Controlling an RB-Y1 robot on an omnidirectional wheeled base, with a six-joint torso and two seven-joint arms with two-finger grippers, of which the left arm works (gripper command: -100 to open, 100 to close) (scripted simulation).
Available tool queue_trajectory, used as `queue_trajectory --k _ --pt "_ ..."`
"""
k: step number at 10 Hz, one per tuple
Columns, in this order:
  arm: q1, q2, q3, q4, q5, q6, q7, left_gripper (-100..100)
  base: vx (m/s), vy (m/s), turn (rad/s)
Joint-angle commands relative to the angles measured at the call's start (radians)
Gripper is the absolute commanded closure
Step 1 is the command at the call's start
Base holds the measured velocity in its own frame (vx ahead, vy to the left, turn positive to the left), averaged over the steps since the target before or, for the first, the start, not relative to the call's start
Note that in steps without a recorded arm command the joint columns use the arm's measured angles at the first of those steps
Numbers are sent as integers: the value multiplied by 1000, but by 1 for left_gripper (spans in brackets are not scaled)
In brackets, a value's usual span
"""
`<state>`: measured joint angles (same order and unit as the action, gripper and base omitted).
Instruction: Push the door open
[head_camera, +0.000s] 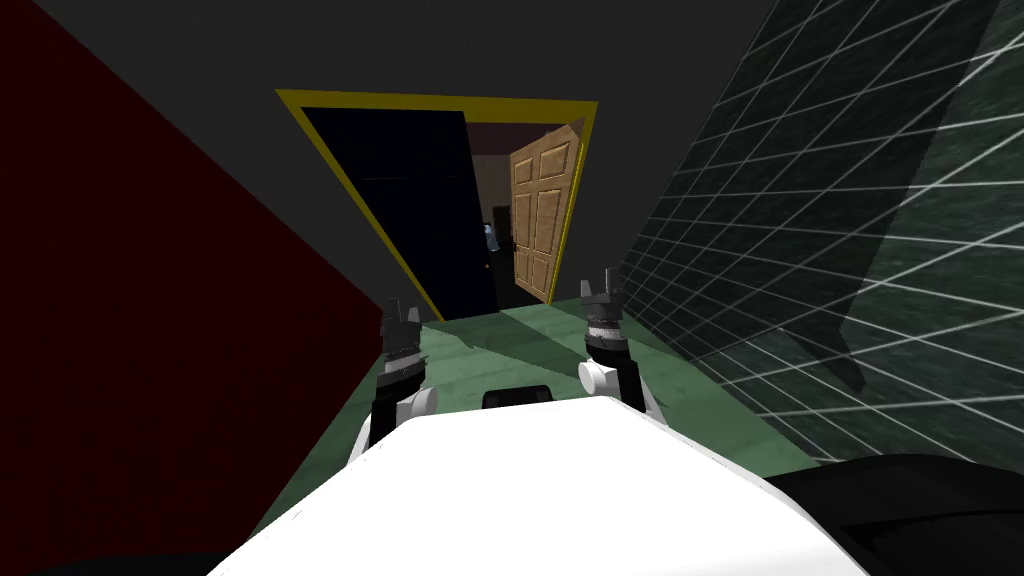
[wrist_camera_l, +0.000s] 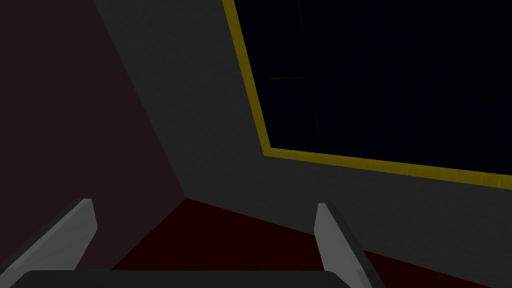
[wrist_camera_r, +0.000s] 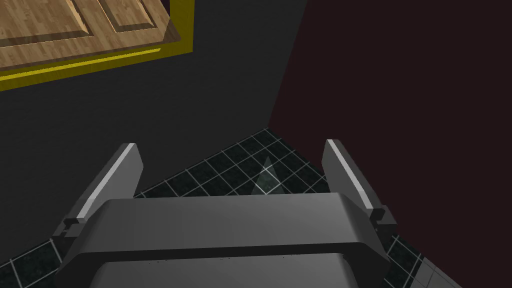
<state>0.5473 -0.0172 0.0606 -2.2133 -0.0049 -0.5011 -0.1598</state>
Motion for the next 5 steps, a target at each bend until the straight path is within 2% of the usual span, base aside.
queue_trajectory --k 1,5 --pt "-12 11 0 28 0 -5 4 -100 92 -18 12" --pt "-49 36 0 110 0 -21 15 -100 117 -3 12"
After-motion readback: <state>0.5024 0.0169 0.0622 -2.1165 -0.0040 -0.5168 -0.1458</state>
